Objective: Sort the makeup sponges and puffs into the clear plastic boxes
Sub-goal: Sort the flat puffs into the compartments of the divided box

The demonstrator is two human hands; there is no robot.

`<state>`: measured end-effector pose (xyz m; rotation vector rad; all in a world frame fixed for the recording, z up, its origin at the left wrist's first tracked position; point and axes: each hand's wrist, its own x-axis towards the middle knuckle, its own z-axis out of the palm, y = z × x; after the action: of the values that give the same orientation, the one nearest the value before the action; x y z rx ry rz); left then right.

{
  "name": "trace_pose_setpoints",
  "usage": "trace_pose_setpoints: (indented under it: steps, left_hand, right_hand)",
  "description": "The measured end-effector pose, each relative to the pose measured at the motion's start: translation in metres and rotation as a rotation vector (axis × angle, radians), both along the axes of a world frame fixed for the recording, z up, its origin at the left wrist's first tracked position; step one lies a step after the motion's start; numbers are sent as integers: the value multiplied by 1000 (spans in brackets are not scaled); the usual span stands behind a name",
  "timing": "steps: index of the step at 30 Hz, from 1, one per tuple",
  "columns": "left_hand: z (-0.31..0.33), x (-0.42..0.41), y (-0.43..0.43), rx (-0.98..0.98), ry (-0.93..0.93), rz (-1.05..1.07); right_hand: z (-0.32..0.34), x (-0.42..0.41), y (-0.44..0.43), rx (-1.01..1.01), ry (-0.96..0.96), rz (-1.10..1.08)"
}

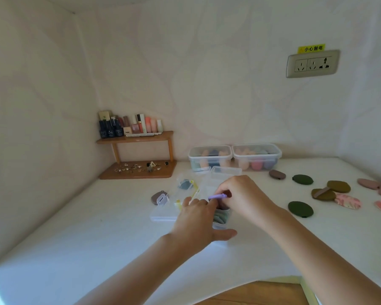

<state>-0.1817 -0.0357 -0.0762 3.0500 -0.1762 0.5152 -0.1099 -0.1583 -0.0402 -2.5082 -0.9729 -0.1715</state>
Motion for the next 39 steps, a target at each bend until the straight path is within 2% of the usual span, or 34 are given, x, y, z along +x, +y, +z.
trace_pose_setpoints:
  steps: [6,10,14,16,21,24,27,31,35,39]
  left_hand:
    - [1,-2,3,-59,34,-28]
    - [6,-4,7,-68,61,-84]
    - [2,-4,10,-41,-9,-117]
    - [-3,-3,10,-33,-66,-140]
    - [-9,-4,16,-94,-191,-263]
    - [-17,0,21,-131,-244,-330]
    - [-20,-1,24,-155,-232,-348]
    - [-20,-5,21,-325,-275,-362]
    - [-20,-3,17,-306,-361,-340]
    - [-26,1,19,-269,-403,-302]
  right_hand:
    - [8,0,5,-129,42,-40]
    - [5,-6,16,-207,-60,-115]
    - [7,-18,24,-345,-176,-152]
    - [11,-18,23,-405,-145,-116]
    - [29,-8,13,-519,100,49]
    - [28,-6,12,-454,119,51]
    - [20,-5,15,-395,51,13]
    - [11,-5,11,-317,-78,-2]
    - [13,-2,-1,-273,-197,43]
    - [10,-3,-6,-317,-149,25]
